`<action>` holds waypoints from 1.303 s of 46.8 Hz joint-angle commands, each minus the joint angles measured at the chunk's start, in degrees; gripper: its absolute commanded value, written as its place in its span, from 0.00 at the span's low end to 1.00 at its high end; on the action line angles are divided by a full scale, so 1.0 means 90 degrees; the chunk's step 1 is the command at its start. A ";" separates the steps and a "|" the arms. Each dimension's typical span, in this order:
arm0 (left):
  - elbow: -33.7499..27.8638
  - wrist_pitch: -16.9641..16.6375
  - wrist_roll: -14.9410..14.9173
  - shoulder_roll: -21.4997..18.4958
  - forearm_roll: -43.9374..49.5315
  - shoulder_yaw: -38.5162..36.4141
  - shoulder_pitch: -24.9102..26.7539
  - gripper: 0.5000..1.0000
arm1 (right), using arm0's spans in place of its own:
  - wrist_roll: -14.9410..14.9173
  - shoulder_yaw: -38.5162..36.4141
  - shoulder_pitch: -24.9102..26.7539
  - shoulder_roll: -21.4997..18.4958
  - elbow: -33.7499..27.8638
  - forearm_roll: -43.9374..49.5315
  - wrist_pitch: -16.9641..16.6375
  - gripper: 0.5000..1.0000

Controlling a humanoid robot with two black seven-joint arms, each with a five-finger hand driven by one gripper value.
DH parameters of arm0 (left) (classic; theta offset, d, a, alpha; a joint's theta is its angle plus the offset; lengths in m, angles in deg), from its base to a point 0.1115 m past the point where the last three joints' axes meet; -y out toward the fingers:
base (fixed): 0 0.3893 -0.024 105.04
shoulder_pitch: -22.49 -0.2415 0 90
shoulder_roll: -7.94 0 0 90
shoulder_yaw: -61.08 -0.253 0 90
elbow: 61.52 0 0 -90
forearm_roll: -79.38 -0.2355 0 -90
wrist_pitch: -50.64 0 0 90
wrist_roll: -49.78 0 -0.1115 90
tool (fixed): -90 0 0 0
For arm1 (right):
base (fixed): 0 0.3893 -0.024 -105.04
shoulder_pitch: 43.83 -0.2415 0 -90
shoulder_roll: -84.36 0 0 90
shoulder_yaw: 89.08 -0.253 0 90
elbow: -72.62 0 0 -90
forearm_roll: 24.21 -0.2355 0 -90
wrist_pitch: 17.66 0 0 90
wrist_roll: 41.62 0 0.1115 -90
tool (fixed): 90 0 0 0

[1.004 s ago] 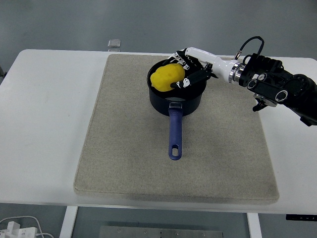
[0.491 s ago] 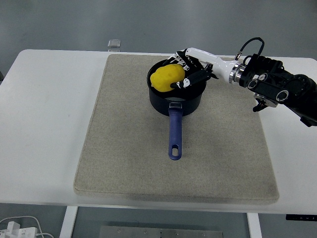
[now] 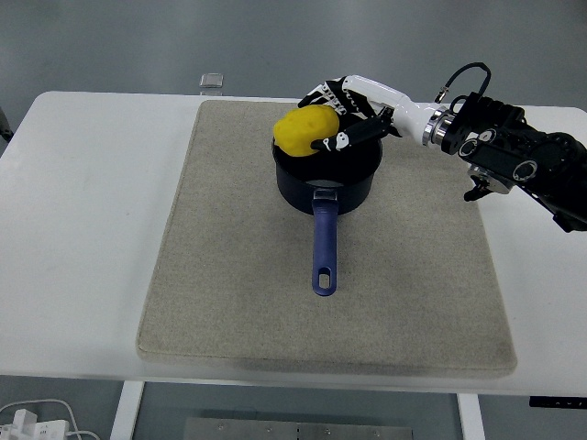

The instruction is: Put the potato in the blue pot

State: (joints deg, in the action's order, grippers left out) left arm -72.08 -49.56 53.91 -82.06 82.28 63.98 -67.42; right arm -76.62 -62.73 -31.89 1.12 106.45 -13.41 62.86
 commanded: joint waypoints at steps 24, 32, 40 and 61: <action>0.0002 0.0000 0.0000 0.0000 0.0000 0.0000 0.0000 0.99 | 0.0000 -0.0037 0.0069 0.0069 -0.0009 0.0001 -0.0059 0.83; 0.0002 0.0000 0.0000 0.0000 0.0000 0.0000 0.0000 0.99 | 0.0000 -0.0037 0.0069 0.0079 -0.0009 0.0001 -0.0059 0.83; 0.0002 0.0000 0.0000 0.0000 0.0000 0.0000 0.0000 0.98 | 0.0000 -0.0037 0.0089 0.0089 -0.0009 0.0001 -0.0059 0.83; 0.0002 0.0000 0.0000 0.0000 0.0000 0.0000 0.0000 0.98 | 0.0000 -0.0047 0.0089 0.0245 -0.0009 -0.0009 -0.0059 0.83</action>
State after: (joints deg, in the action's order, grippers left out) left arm -72.06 -49.56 53.91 -82.06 82.28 63.98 -67.42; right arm -76.62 -63.15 -31.09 2.79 106.37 -13.41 62.32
